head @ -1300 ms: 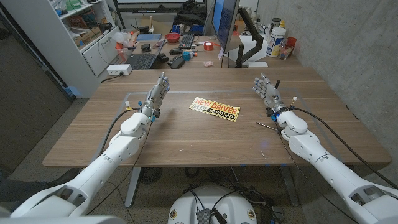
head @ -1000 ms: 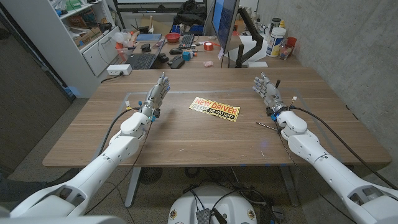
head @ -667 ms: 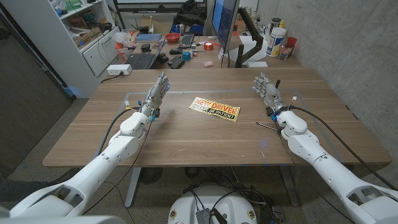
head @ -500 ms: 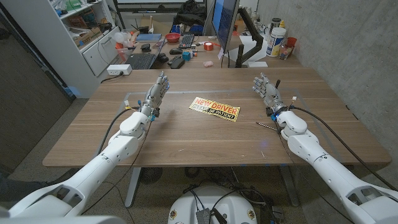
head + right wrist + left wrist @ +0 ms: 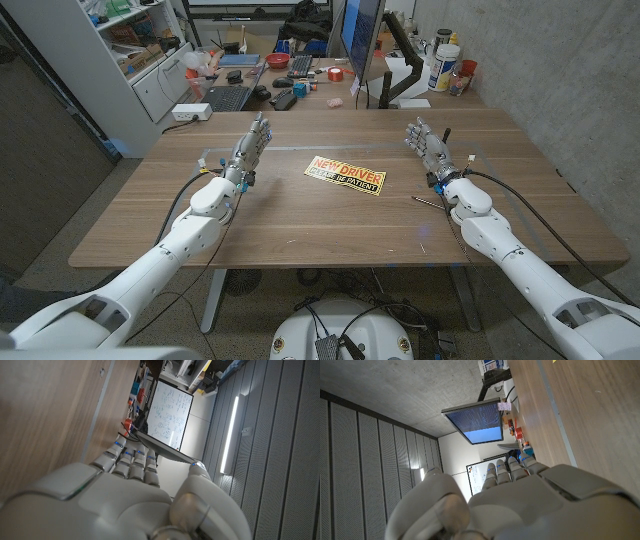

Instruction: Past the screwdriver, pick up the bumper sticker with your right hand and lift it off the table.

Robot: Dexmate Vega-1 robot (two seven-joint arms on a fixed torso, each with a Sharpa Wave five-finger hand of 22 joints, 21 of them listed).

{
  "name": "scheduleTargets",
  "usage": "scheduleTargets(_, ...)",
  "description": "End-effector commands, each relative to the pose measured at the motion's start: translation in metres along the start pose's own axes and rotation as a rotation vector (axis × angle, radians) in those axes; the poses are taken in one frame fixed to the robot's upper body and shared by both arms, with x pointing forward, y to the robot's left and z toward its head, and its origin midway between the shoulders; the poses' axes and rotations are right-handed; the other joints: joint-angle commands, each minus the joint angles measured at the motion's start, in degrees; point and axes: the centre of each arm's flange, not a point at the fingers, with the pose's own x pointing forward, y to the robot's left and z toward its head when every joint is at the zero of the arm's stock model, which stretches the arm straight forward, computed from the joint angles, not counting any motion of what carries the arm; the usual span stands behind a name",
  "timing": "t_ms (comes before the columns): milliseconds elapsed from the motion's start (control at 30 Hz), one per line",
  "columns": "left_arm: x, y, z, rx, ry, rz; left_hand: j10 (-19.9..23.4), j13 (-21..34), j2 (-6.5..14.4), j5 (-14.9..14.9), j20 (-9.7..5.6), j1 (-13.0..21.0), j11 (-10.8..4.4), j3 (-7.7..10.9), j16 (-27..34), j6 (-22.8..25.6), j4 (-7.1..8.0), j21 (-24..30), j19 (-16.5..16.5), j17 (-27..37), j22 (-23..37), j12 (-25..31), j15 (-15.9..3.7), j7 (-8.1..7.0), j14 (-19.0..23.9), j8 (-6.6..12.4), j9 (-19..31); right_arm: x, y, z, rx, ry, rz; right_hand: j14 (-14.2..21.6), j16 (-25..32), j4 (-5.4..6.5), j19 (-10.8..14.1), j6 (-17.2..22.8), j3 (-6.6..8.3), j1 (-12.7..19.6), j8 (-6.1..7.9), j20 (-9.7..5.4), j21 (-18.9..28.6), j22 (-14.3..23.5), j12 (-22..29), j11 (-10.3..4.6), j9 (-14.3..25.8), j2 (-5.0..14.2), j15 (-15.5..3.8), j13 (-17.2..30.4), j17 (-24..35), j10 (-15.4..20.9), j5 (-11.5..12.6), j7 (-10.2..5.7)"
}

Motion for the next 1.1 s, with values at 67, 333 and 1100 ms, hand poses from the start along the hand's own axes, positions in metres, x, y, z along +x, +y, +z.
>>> scheduleTargets(67,0.003,0.002,0.007,0.004,-0.007,-0.005,0.6,0.02,0.2,0.05,-3.83,0.52,-0.2,-0.3,0.41,0.31,0.03,0.21,0.0,0.1,0.23,0.39,-0.39,0.39,0.08,0.2,0.28,0.005,0.007,0.008,-0.071,-0.024,0.036,0.64,0.39,-0.33,0.2,0.94,0.54,1.3,0.6,-0.58,0.39,0.14,0.32,-0.11,0.24,0.16,-0.38,0.29,0.13,0.86,0.4,-0.19)
scheduleTargets(333,0.004,0.001,0.008,0.006,-0.01,-0.003,1.17,-0.01,0.36,0.02,-3.43,0.64,-0.08,-0.4,0.63,0.72,-0.02,0.34,0.27,0.1,0.23,0.62,-0.37,0.45,0.74,0.34,0.28,0.007,0.01,0.01,-0.107,-0.032,0.067,0.84,0.24,-2.34,-0.03,1.53,2.31,5.06,0.78,-0.45,0.28,0.03,0.3,-0.51,0.24,1.53,-0.67,0.31,0.08,1.08,0.7,-0.65)
scheduleTargets(1100,0.004,-0.005,0.012,0.014,-0.012,-0.006,1.11,-0.05,0.67,-0.06,-3.2,0.88,-0.01,-0.56,0.52,0.91,-0.09,0.36,0.27,0.09,0.24,0.56,-0.4,0.43,0.63,0.35,0.29,0.01,0.026,0.031,-0.341,-0.088,0.162,2.19,0.36,-4.81,0.2,3.44,4.02,9.9,1.13,-0.57,0.41,0.01,0.62,-1.48,0.26,1.73,-1.83,0.33,0.0,2.39,0.71,-1.93)
